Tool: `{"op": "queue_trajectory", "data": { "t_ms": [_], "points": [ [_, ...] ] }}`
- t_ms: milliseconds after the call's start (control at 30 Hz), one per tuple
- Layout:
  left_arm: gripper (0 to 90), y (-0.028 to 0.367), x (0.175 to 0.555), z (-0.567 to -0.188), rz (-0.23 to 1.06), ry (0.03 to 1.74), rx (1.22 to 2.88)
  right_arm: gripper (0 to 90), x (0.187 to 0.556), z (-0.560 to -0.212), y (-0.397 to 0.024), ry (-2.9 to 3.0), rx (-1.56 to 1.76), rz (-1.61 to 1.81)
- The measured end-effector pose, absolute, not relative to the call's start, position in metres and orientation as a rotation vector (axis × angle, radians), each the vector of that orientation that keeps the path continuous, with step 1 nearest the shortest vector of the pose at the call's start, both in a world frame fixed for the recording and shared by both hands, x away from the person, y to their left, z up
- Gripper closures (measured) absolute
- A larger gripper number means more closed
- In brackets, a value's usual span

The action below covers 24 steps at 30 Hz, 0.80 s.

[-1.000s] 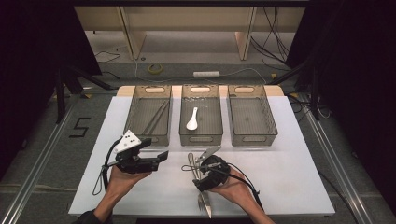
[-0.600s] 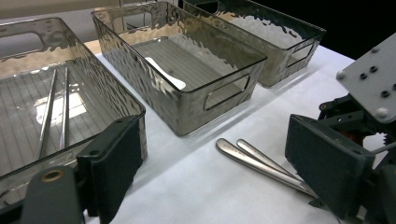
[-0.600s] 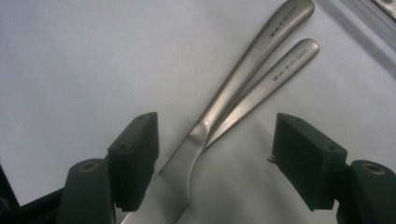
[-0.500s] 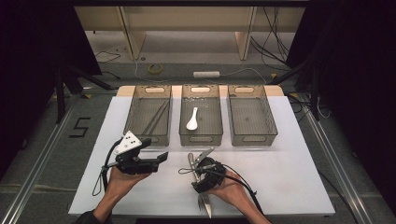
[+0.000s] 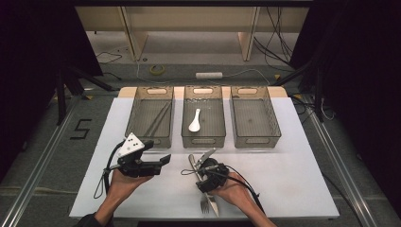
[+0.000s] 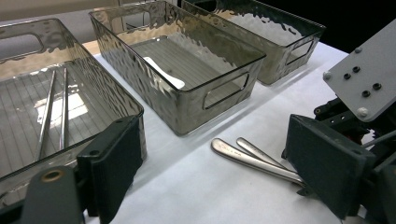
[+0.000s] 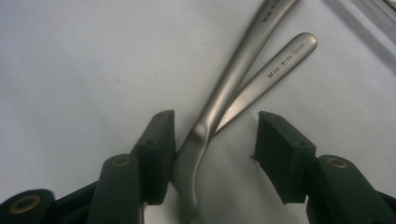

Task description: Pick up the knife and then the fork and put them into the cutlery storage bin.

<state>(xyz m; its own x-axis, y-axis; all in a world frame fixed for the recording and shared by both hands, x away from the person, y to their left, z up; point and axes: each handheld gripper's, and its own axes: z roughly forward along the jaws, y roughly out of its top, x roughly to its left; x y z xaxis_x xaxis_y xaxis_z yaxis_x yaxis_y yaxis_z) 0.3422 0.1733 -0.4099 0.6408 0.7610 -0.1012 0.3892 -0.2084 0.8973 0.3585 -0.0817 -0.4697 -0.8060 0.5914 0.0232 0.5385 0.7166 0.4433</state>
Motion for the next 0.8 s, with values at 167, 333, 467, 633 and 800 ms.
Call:
{"op": "queue_trajectory", "data": {
  "t_ms": [167, 333, 467, 633, 800],
  "points": [
    [18.2, 0.1734, 0.3420, -0.4098, 0.451, 0.918, 1.831, 57.2, 0.3580, -0.4692, -0.0815, 2.813, 0.894, 0.671],
    [18.2, 0.1730, 0.3416, -0.4098, 0.451, 0.916, 1.833, 63.5, 0.3582, -0.4682, -0.0822, 2.829, 0.902, 0.679],
    [18.3, 0.1724, 0.3414, -0.4098, 0.449, 0.913, 1.835, 66.0, 0.3609, -0.4678, -0.0842, 2.842, 0.937, 0.703],
    [18.3, 0.1717, 0.3410, -0.4097, 0.449, 0.904, 1.845, 68.9, 0.3625, -0.4668, -0.0848, 2.850, 0.961, 0.706],
    [18.3, 0.1712, 0.3404, -0.4096, 0.453, 0.902, 1.843, 72.0, 0.3612, -0.4651, -0.0828, 2.845, 0.938, 0.694]
  ]
}}
